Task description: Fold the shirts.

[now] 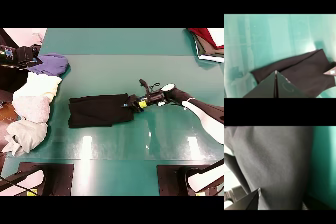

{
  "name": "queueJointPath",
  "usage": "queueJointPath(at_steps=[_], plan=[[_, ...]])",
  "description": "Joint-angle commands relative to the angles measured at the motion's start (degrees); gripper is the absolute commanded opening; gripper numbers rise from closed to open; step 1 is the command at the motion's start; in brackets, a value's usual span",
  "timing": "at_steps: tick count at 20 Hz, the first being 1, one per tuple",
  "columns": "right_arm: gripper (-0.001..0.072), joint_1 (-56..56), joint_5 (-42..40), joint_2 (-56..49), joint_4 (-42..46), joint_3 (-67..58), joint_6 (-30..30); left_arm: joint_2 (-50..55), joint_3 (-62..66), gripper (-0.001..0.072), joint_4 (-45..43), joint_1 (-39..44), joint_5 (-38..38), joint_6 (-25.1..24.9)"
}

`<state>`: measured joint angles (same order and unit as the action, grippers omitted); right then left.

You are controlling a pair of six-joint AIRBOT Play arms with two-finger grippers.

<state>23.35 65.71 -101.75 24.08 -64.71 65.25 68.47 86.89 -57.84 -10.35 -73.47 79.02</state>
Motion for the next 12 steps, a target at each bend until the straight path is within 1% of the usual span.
queueJointPath(at_steps=[1, 2, 3, 4, 6, 8, 9, 11, 12], plan=[[0.0319, 2.69, -1.7, -1.38, -2.89, -2.19, -3.78, 0.04, -0.13, 0.0025, 0.37, -0.04, -0.02, 0.02], [0.0168, 3.1, -1.7, -1.38, -2.89, -3.67, -4.96, 0.04, -0.13, 0.0025, 0.81, -0.04, -0.02, 0.02], [0.0057, 3.15, -1.68, -1.38, -2.89, -5.25, -5.46, 0.04, -0.13, 0.0025, 1.53, -0.04, 0.0, 0.02], [0.0015, 3.15, -1.64, -1.38, -2.89, -6.88, -5.49, 0.04, -0.13, 0.0025, 2.43, 0.13, 0.02, 0.04], [0.0013, 2.64, -1.51, -0.7, -2.78, -9.29, -5.44, 0.04, -0.17, 0.0025, 2.49, 1.97, -0.02, 0.02], [0.0012, 0.44, -5.07, 3.5, -2.47, -7.5, -5.25, 0.04, -0.24, 0.0024, 2.25, 6.1, 0.07, 0.0], [0.0012, -1.57, -7.48, 6.67, -0.59, -5.53, -3.72, 0.04, -0.24, 0.0025, 2.16, 8.5, 0.48, 0.0], [0.0012, -7.76, -12.31, 15.1, 6.97, -0.09, 0.83, 0.04, -0.24, 0.0025, 1.95, 13.75, 2.75, 0.0], [0.0012, -12.11, -13.66, 20.0, 10.91, 3.02, 1.86, 0.04, -0.24, 0.0025, 1.88, 16.37, 4.46, 0.0]])
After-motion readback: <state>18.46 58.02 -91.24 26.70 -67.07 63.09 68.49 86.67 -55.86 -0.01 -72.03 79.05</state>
